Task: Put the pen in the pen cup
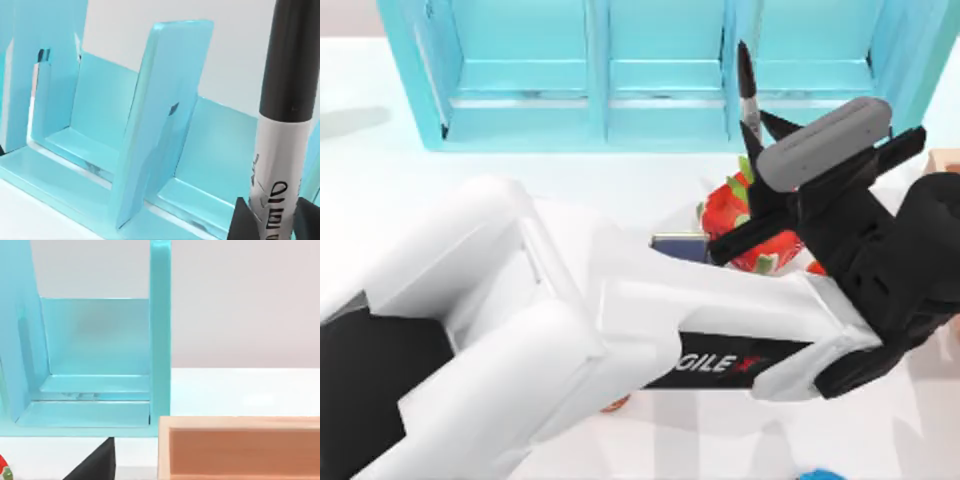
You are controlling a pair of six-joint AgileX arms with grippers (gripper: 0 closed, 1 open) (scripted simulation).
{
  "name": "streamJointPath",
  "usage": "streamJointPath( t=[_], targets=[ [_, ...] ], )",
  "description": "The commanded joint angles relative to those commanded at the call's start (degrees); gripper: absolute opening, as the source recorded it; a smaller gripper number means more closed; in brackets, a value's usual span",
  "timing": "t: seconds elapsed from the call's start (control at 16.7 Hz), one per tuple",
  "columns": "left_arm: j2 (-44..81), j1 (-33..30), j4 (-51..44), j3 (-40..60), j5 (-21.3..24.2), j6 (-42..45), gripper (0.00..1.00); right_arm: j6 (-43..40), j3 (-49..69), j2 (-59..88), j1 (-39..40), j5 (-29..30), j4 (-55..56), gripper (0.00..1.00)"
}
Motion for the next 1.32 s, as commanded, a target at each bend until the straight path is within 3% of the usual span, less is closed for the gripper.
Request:
streamJointPath(
  t=[0.24,0.54,1.32],
  targets=[
    [-4.80,0.00,-9.48,-5.29,-1.24,0.00,0.00,0.00,0.00,0.00,0.00,0.00,0.00,1.00],
    [-5.72,-0.24,-10.63,-6.34,-1.43,-0.12,0.00,0.00,0.00,0.00,0.00,0.00,0.00,1.00],
    [-5.72,-0.24,-10.63,-6.34,-1.43,-0.12,0.98,0.00,0.00,0.00,0.00,0.00,0.00,1.00]
  ],
)
